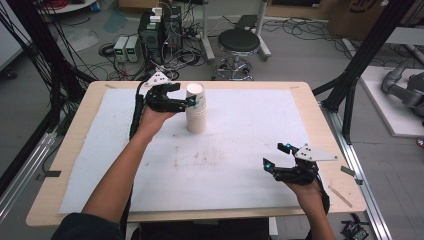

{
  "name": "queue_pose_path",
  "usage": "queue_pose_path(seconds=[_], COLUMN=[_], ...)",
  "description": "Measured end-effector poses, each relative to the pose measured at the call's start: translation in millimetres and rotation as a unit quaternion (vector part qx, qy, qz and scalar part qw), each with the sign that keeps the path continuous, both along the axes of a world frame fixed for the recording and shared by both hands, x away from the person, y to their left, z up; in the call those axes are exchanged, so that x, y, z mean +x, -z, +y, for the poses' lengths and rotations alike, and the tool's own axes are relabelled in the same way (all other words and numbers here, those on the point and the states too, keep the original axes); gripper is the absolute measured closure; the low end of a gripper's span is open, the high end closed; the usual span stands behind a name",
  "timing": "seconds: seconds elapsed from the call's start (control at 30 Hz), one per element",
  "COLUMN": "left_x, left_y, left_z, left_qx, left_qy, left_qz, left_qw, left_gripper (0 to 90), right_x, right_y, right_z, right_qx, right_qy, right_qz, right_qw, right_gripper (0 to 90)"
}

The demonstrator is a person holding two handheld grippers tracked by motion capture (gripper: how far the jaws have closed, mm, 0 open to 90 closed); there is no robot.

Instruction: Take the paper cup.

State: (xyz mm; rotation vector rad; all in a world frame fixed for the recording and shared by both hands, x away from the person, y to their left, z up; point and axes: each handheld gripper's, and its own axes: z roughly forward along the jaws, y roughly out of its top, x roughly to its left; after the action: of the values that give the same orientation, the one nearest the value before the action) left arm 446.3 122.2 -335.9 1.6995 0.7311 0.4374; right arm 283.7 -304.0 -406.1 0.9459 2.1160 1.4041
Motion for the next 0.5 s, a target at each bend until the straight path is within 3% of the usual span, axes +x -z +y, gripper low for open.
queue_pose_path(seconds=[0.2, 0.5], left_x=[12.5, 23.7], left_y=[-2.1, 8.2], left_z=[-13.6, -25.3], left_qx=[0.005, 0.015], left_qy=[0.002, -0.006], left_qz=[0.010, 0.023], left_qw=[0.9999, 0.9996], left_gripper=[15.7, 21.1], right_x=[-0.5, -0.6], right_y=[-0.4, -0.1], right_z=[-1.6, -1.6], right_qx=[0.002, -0.001], right_qy=[0.002, 0.000], right_qz=[0.001, -0.001], right_qw=[1.0000, 1.0000], right_gripper=[19.9, 19.9])
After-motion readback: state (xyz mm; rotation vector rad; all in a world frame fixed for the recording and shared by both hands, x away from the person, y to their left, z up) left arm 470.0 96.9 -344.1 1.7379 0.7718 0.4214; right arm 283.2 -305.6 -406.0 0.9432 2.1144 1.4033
